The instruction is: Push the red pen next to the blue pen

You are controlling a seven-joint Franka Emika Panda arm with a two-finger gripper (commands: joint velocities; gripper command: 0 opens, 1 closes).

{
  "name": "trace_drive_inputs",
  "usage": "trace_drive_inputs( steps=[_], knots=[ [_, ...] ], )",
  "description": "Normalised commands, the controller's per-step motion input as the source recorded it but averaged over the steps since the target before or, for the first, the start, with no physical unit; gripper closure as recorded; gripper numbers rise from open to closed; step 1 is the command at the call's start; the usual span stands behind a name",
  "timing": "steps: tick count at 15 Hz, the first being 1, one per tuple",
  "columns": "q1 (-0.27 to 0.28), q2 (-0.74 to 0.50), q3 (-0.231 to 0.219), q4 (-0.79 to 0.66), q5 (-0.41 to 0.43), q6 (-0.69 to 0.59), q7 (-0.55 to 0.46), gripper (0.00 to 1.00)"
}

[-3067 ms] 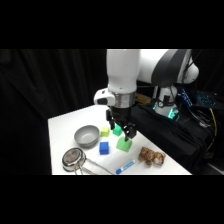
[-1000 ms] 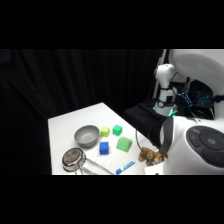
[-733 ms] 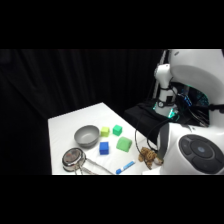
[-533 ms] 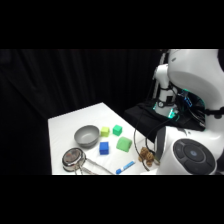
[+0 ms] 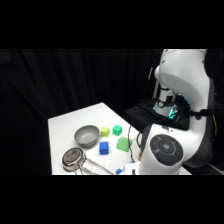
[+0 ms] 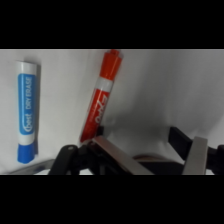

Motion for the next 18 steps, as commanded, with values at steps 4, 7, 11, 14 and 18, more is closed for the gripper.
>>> trace_drive_inputs(
  steps=[4,7,11,14,18],
  knots=[
    [-0.151,-0.17,-0.024,-0.23,0.132,0.14,-0.13,0.0],
    [-0.149,-0.23,-0.022,-0.25,0.137,0.11,-0.19,0.0],
    [-0.174,-0.38,0.057,-0.29,0.178,-0.02,-0.29,0.0],
    [-0.33,-0.71,0.143,-0.4,0.254,-0.38,-0.48,0.0],
    [-0.378,-0.64,0.06,-0.14,0.231,-0.69,-0.49,0.0]
  ],
)
